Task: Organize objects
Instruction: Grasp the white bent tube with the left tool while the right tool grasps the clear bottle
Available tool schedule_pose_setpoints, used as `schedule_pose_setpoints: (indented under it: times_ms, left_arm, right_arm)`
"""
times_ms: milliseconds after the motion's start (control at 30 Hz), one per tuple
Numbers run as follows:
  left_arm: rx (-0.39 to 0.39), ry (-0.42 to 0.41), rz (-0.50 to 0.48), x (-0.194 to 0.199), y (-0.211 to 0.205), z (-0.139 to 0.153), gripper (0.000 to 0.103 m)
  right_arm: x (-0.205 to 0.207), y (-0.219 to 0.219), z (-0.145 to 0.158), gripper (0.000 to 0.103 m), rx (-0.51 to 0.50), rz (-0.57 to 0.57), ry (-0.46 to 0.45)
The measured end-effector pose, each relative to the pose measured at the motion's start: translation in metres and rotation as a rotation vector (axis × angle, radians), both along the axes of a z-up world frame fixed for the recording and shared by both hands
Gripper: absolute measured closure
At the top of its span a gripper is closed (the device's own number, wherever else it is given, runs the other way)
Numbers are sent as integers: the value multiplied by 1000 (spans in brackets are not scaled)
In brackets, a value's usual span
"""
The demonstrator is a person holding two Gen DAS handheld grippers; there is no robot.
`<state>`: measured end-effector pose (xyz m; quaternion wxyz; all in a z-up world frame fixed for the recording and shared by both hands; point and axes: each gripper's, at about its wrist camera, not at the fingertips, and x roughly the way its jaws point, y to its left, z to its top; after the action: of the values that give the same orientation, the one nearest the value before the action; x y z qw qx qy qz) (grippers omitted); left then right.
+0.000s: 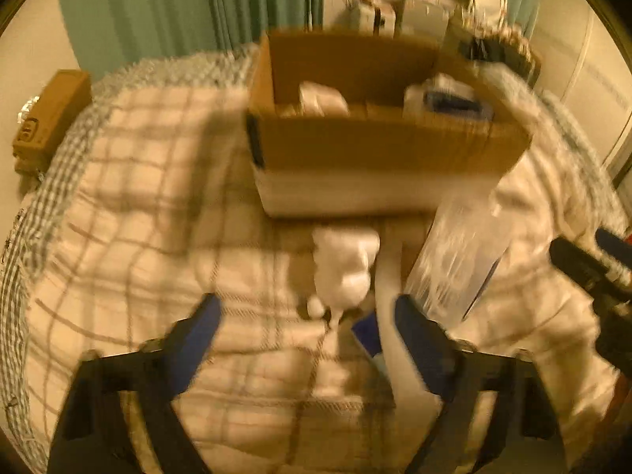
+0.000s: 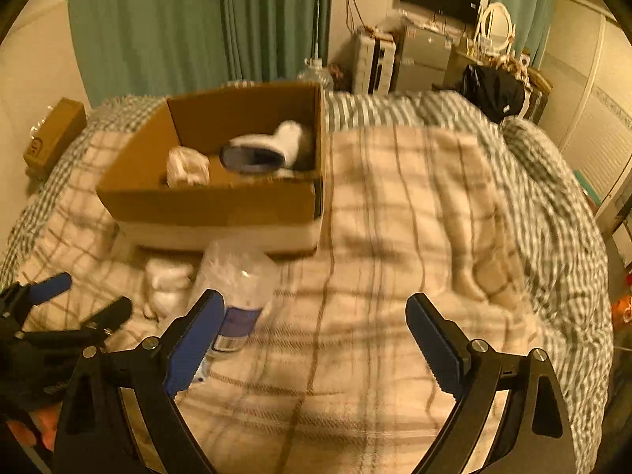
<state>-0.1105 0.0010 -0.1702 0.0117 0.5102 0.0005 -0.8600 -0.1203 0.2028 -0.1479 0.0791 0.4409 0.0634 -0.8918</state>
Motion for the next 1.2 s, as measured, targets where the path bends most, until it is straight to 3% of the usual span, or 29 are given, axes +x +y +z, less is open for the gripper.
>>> schedule_pose_setpoints:
  times_ms: [67,400,467,533,600,633,700,767,967,1200]
  left_arm:
    - [16,-47,-42,-3,8,-12,33]
    - [124,-67,-128,0,21,-14,35]
    - [113,-85,-169,-1,28,-18,36]
    - [101,-110,-215,-5,38,-22,47]
    - [127,-112,-259,-5,42,-24,72]
    - [134,-108,-266,-4,43,-23,74]
    - [137,-105,-256,-2,39,-22,86]
    - [161,-91,-232,0,31,-19,89]
    - [216,-13,-124,3,0,4,91]
    - [192,127,16,10,-36,39,91]
  right_arm:
    - [-2,3,-8,10,-13,-3,-17]
    - [-3,-1,-16,10,-7,0,-35]
    - [-2,-1,-16,10,-2,-1,-31]
    - [-2,-2,-16,10,4,-1,-31]
    - [-2,-3,-17,10,11,-2,-33]
    - [-2,-3,-17,10,12,0,-32]
    - [-1,-3,-16,10,11,5,-31]
    - [0,-4,-15,10,13,9,-30]
    - [0,-10,-14,9,1,36,-32]
    - [-12,-21,-27,9,-88,31,-132]
